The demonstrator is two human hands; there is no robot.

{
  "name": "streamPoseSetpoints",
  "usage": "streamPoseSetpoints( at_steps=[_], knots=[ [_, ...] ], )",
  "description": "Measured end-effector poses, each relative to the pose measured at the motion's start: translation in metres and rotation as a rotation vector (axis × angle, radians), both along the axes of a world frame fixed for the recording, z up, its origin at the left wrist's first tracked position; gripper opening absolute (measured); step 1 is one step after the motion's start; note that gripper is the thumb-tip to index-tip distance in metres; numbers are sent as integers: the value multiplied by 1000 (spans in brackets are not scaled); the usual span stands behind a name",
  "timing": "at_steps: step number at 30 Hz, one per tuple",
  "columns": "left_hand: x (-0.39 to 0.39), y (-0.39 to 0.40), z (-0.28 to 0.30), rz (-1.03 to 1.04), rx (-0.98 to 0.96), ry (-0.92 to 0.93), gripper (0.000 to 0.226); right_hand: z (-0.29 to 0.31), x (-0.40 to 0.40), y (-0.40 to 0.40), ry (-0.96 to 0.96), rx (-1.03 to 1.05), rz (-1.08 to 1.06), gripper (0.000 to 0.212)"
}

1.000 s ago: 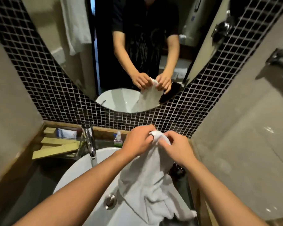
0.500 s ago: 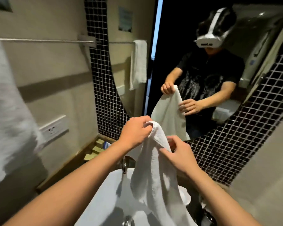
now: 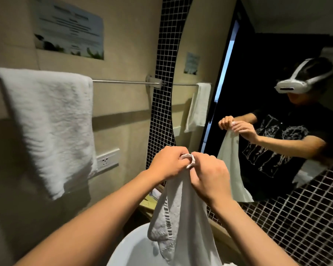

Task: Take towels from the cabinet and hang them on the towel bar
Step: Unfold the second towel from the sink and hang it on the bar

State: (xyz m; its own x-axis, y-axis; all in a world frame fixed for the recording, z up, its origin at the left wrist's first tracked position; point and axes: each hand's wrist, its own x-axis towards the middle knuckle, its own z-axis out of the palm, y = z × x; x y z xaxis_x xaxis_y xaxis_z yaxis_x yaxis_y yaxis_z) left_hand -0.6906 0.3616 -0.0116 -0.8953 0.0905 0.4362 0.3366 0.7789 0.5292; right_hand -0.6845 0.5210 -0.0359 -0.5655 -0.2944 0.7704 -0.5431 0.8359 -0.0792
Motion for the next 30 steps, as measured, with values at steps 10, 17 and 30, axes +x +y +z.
streamPoseSetpoints(
  at_steps=[10, 17, 30],
  knots=[
    [-17, -9, 14, -7, -87, -14, 25, 10, -9, -19, -61, 44, -113, 27],
    [-29, -28, 3, -51, -158, -31, 18, 24, -18, -14, -145, -3, -194, 7],
    [-55, -69, -56, -214, -151, -308, 9, 83, -24, 27, -92, -236, -312, 21]
  ],
)
